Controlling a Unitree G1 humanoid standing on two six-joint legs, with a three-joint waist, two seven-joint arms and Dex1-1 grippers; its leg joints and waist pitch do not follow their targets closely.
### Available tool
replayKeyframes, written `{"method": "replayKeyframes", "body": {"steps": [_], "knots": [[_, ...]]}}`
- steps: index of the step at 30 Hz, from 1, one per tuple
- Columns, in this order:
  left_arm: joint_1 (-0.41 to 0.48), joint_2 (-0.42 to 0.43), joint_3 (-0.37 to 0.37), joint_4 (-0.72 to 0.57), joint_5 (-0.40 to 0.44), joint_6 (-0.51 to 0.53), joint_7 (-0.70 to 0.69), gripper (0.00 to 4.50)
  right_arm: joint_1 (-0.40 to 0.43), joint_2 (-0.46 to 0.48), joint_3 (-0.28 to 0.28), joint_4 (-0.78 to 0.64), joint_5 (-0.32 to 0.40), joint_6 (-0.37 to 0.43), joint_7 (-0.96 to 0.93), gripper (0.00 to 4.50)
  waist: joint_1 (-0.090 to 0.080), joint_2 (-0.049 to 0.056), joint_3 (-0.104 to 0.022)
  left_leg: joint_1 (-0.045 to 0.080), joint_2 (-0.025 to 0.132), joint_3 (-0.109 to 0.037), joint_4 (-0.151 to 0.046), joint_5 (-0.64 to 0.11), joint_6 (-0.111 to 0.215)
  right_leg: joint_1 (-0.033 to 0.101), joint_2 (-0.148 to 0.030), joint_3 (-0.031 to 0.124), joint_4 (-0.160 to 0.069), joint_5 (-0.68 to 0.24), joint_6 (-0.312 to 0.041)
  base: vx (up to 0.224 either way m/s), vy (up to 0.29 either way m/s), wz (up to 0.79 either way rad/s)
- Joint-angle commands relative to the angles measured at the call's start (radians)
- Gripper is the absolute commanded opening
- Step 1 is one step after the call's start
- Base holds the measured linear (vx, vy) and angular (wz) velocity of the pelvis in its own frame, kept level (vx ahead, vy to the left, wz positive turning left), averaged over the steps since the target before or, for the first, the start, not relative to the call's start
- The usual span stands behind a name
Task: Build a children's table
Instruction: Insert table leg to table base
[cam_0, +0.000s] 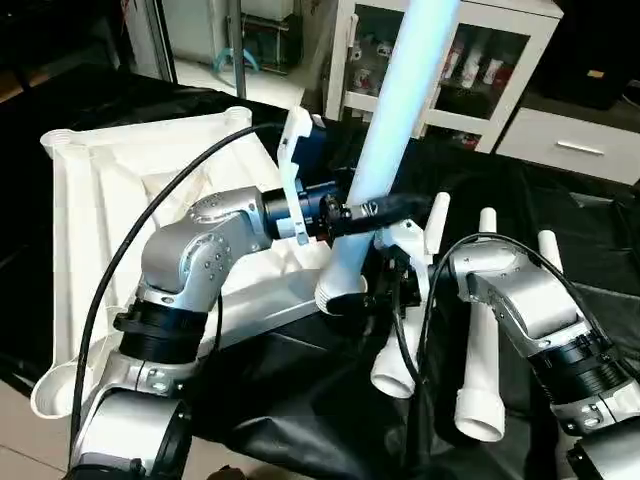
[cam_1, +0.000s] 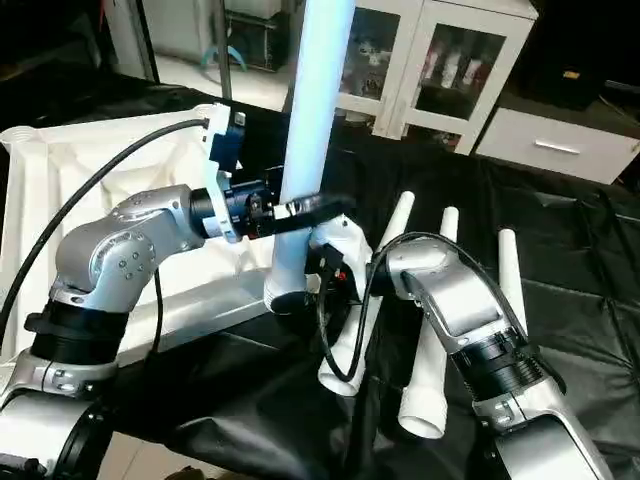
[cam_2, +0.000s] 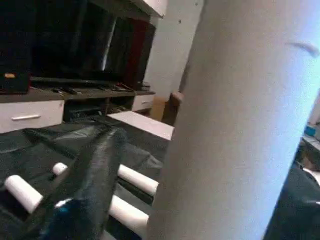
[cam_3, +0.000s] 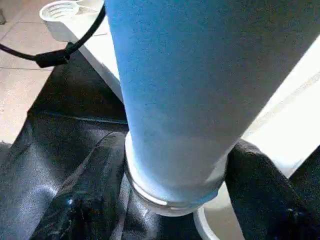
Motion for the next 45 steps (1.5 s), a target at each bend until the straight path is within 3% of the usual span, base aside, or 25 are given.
{"method": "replayKeyframes", "body": {"steps": [1, 8, 11, 12, 17, 23, 24, 26, 29, 30, 31, 33, 36, 41, 43, 45], "knots": [[-0.022, -0.005, 0.005, 0.006, -0.014, 0.008, 0.008, 3.42, -0.012, 0.0, -0.016, 0.003, -0.001, -0.011, -0.002, 2.68, 0.004, 0.006, -0.071, -0.001, 0.033, -0.007, -0.072, -0.097, 0.026, 0.068, -0.074, 0.046, -0.067, -0.143, -0.221, 0.0, 0.0, 0.0], [-0.019, -0.001, 0.034, -0.004, -0.041, 0.035, 0.018, 2.82, -0.026, 0.008, -0.031, 0.009, 0.009, -0.011, -0.008, 2.68, 0.003, 0.007, -0.071, -0.001, 0.032, -0.007, -0.072, -0.098, 0.025, 0.068, -0.074, 0.045, -0.067, -0.143, -0.223, 0.0, 0.0, 0.0], [-0.039, 0.0, 0.056, 0.025, -0.022, 0.002, 0.048, 2.51, -0.039, 0.011, -0.037, 0.018, 0.008, -0.019, -0.014, 2.68, 0.003, 0.014, -0.072, 0.0, 0.032, -0.008, -0.072, -0.098, 0.023, 0.068, -0.073, 0.045, -0.065, -0.13, -0.229, 0.0, 0.0, 0.0], [-0.043, -0.001, 0.06, 0.031, -0.015, -0.007, 0.057, 2.4, -0.041, 0.011, -0.038, 0.02, 0.007, -0.021, -0.016, 2.68, 0.002, 0.011, -0.072, 0.0, 0.031, -0.007, -0.072, -0.099, 0.022, 0.068, -0.072, 0.044, -0.066, -0.127, -0.228, 0.0, 0.0, 0.0], [-0.106, -0.005, 0.102, 0.106, 0.019, -0.071, 0.132, 2.1, -0.057, 0.014, -0.048, 0.029, 0.008, -0.032, -0.025, 2.67, 0.004, 0.011, -0.074, 0.001, 0.031, -0.009, -0.071, -0.088, 0.025, 0.071, -0.072, 0.044, -0.064, -0.111, -0.227, 0.0, 0.0, 0.0], [-0.133, 0.006, 0.127, 0.09, 0.002, -0.046, 0.16, 1.9, -0.077, 0.026, -0.071, 0.036, 0.01, -0.046, -0.05, 2.67, 0.004, 0.015, -0.075, 0.0, 0.032, -0.008, -0.07, -0.08, 0.026, 0.071, -0.073, 0.043, -0.059, -0.068, -0.249, 0.0, 0.0, 0.0], [-0.133, 0.008, 0.128, 0.081, 0.0, -0.035, 0.168, 1.89, -0.083, 0.032, -0.085, 0.039, 0.021, -0.041, -0.055, 3.02, 0.004, 0.016, -0.075, 0.0, 0.032, -0.008, -0.07, -0.088, 0.024, 0.073, -0.075, 0.044, -0.059, -0.074, -0.251, 0.0, 0.0, 0.0], [-0.14, 0.012, 0.132, 0.078, 0.017, -0.015, 0.22, 1.88, -0.1, 0.046, -0.117, 0.044, 0.05, -0.018, -0.064, 3.37, 0.002, 0.017, -0.074, 0.001, 0.033, -0.008, -0.071, -0.1, 0.02, 0.07, -0.073, 0.043, -0.06, -0.085, -0.254, 0.0, 0.0, 0.0], [-0.155, 0.016, 0.138, 0.089, 0.033, -0.003, 0.271, 1.87, -0.117, 0.05, -0.137, 0.048, 0.07, 0.014, -0.072, 3.49, 0.002, 0.017, -0.072, 0.001, 0.031, -0.009, -0.07, -0.111, 0.013, 0.072, -0.073, 0.043, -0.065, -0.129, -0.231, 0.0, 0.0, 0.0], [-0.166, 0.02, 0.14, 0.097, 0.043, 0.009, 0.294, 1.85, -0.135, 0.055, -0.155, 0.064, 0.075, 0.035, -0.094, 3.73, 0.004, 0.018, -0.071, 0.001, 0.03, -0.009, -0.071, -0.108, 0.011, 0.071, -0.073, 0.044, -0.066, -0.139, -0.225, 0.0, 0.0, 0.0], [-0.167, 0.02, 0.14, 0.098, 0.044, 0.01, 0.296, 1.84, -0.136, 0.055, -0.156, 0.065, 0.076, 0.037, -0.096, 3.78, 0.003, 0.019, -0.074, 0.003, 0.03, -0.01, -0.071, -0.091, 0.009, 0.07, -0.071, 0.043, -0.062, -0.117, -0.227, 0.0, 0.0, 0.0], [-0.202, 0.024, 0.155, 0.111, 0.064, 0.052, 0.371, 1.84, -0.219, 0.083, -0.238, 0.155, 0.096, 0.142, -0.208, 3.87, -0.001, 0.022, -0.077, 0.004, 0.029, -0.01, -0.071, -0.073, 0.005, 0.067, -0.068, 0.043, -0.055, -0.083, -0.24, 0.0, 0.0, 0.0], [-0.211, 0.024, 0.156, 0.111, 0.069, 0.061, 0.391, 1.84, -0.234, 0.089, -0.256, 0.164, 0.115, 0.177, -0.215, 4.21, 0.006, 0.02, -0.073, 0.002, 0.028, -0.008, -0.069, -0.076, 0.001, 0.069, -0.071, 0.043, -0.06, -0.077, -0.243, 0.0, 0.0, 0.0], [-0.216, 0.018, 0.158, 0.105, 0.074, 0.069, 0.433, 1.84, -0.251, 0.109, -0.293, 0.142, 0.184, 0.293, -0.23, 4.23, 0.008, 0.021, -0.076, 0.0, 0.028, -0.009, -0.069, -0.057, 0.009, 0.073, -0.07, 0.041, -0.055, -0.029, -0.253, 0.0, 0.0, 0.0], [-0.225, 0.009, 0.167, 0.124, 0.08, 0.057, 0.46, 1.84, -0.251, 0.125, -0.301, 0.119, 0.205, 0.37, -0.247, 4.23, 0.01, 0.02, -0.075, 0.0, 0.028, -0.009, -0.07, -0.069, 0.003, 0.073, -0.072, 0.041, -0.059, -0.054, -0.249, 0.0, 0.0, 0.0], [-0.226, 0.007, 0.169, 0.128, 0.08, 0.055, 0.465, 1.84, -0.249, 0.132, -0.303, 0.112, 0.211, 0.389, -0.253, 4.23, 0.011, 0.02, -0.075, 0.0, 0.029, -0.01, -0.071, -0.076, -0.005, 0.073, -0.074, 0.041, -0.06, -0.074, -0.242, 0.0, 0.0, 0.0]]}}
